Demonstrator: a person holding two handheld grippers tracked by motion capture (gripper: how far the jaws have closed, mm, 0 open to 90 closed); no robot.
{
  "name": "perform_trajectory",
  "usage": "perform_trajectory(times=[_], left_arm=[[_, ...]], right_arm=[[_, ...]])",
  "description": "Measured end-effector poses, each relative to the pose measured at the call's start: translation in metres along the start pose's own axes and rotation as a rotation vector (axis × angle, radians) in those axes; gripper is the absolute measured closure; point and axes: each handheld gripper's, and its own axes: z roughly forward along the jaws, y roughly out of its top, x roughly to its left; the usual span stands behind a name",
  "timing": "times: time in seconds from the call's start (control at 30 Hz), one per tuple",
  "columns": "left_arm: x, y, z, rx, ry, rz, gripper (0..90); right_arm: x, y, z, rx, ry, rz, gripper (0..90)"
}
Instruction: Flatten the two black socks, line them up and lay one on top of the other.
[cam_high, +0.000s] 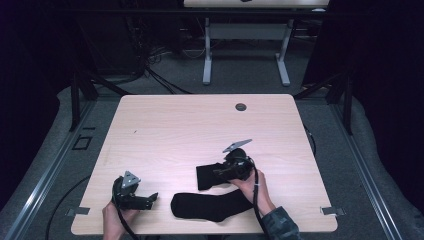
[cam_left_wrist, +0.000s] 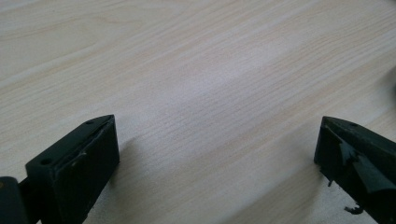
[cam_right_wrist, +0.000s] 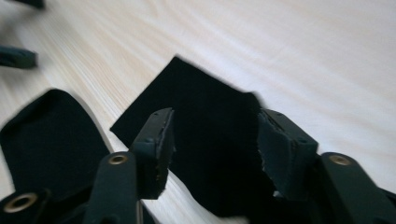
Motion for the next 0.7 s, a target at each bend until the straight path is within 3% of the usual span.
perform_trajectory(times=[0.13,0.23,0.3,0.4,0.6,0.7], left_arm=[[-0.006,0.02,-0.01,-0.009,-0.036,0.001,0.1],[-0.024,0.048,-0.015,0.011,-0.091,0.054,0.1],[-0.041,0.064,-0.012,0.039,-0.111,0.102,0.3],[-0.066,0.082,0.002,0.077,-0.155,0.167,4.1],[-0.097,0.1,0.04,0.192,-0.222,0.238,14.9],[-0.105,0.105,0.055,0.232,-0.243,0.247,17.5]], right_arm=[[-0.019,-0.004,-0.044,-0.074,-0.079,0.011,43.3],[-0.032,-0.012,-0.056,-0.06,-0.139,0.02,44.3],[-0.042,-0.02,-0.055,-0.012,-0.176,0.029,44.8],[-0.051,-0.034,-0.046,0.045,-0.183,0.047,44.9],[-0.057,-0.048,-0.03,0.072,-0.146,0.1,44.1],[-0.06,-0.051,-0.025,0.09,-0.131,0.114,44.3]])
